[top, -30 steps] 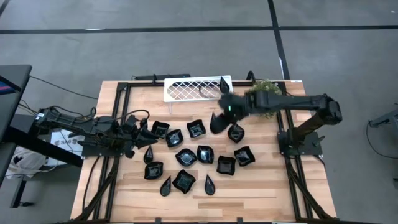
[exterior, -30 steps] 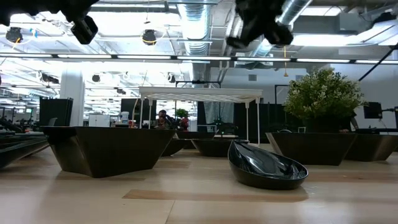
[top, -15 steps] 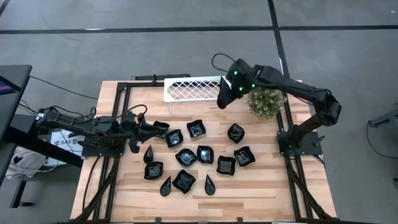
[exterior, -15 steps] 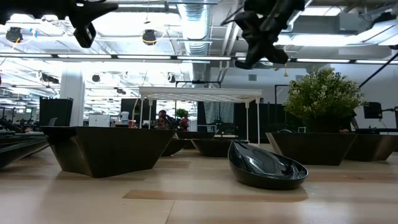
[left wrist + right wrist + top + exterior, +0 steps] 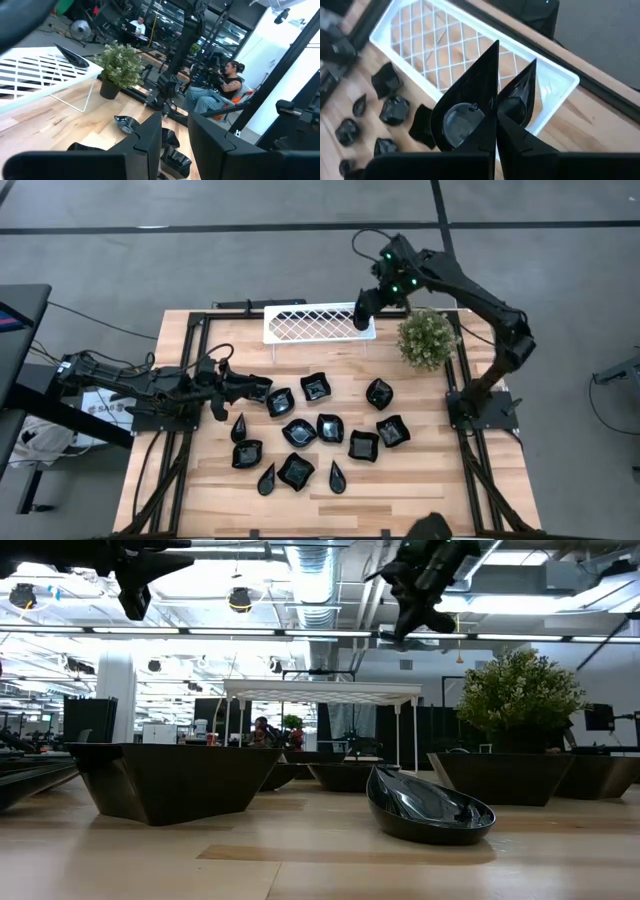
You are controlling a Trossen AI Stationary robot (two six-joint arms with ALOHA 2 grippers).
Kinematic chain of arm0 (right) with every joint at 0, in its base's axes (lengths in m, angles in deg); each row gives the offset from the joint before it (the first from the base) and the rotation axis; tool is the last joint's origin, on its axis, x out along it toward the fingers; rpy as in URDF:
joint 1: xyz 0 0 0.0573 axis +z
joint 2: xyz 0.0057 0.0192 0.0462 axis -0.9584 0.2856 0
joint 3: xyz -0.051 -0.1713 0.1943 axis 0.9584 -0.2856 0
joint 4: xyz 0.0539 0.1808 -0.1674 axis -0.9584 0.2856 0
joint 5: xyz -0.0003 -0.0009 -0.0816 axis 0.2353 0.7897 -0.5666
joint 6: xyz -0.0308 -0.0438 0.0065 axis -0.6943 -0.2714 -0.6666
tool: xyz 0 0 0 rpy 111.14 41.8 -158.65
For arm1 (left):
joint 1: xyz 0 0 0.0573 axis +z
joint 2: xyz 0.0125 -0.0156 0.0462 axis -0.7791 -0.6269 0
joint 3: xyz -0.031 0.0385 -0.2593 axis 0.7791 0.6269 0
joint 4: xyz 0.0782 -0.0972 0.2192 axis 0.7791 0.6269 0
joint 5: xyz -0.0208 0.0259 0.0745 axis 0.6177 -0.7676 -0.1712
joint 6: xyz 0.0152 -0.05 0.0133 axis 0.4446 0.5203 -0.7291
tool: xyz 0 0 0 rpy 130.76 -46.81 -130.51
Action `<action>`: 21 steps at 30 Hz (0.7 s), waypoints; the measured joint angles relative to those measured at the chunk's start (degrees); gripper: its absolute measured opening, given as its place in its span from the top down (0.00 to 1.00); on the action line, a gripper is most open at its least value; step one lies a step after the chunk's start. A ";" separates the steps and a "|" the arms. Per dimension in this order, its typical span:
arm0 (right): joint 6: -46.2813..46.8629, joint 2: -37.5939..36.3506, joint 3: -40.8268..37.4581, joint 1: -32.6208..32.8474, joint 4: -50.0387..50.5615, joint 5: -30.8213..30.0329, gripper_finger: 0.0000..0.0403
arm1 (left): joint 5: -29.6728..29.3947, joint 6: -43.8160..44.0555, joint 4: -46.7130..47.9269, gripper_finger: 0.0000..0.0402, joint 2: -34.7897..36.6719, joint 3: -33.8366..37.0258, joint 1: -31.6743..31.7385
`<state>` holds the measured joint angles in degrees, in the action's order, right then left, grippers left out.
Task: Pick & Place Mini shaped plates
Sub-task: Stack the black drop shaped plate on top of the black drop shaped plate on the shelf
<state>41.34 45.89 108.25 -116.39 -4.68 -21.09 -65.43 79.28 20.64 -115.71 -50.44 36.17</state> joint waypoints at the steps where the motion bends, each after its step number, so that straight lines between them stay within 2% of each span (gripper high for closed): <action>1: -1.41 1.91 2.47 0.00 2.15 -0.42 1.00 | -0.08 0.00 0.00 0.76 0.00 0.00 0.02; 5: -6.20 8.88 10.52 0.07 9.24 -1.07 1.00 | -0.84 0.15 -0.02 0.76 0.00 0.00 0.00; 8: -9.46 12.71 13.58 0.09 12.83 -1.07 1.00 | -0.82 0.18 -0.02 0.76 0.00 0.00 0.00; 15: -10.62 16.36 14.51 0.15 13.95 -1.22 1.00 | -0.82 0.19 0.00 0.76 -0.01 0.00 0.00; 21: -10.32 16.69 14.51 0.15 13.37 -1.44 1.00 | -0.82 0.22 0.02 0.76 -0.02 0.00 0.00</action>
<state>31.02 62.59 122.76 -116.24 8.68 -22.53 -66.25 79.50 20.66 -115.73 -50.44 36.17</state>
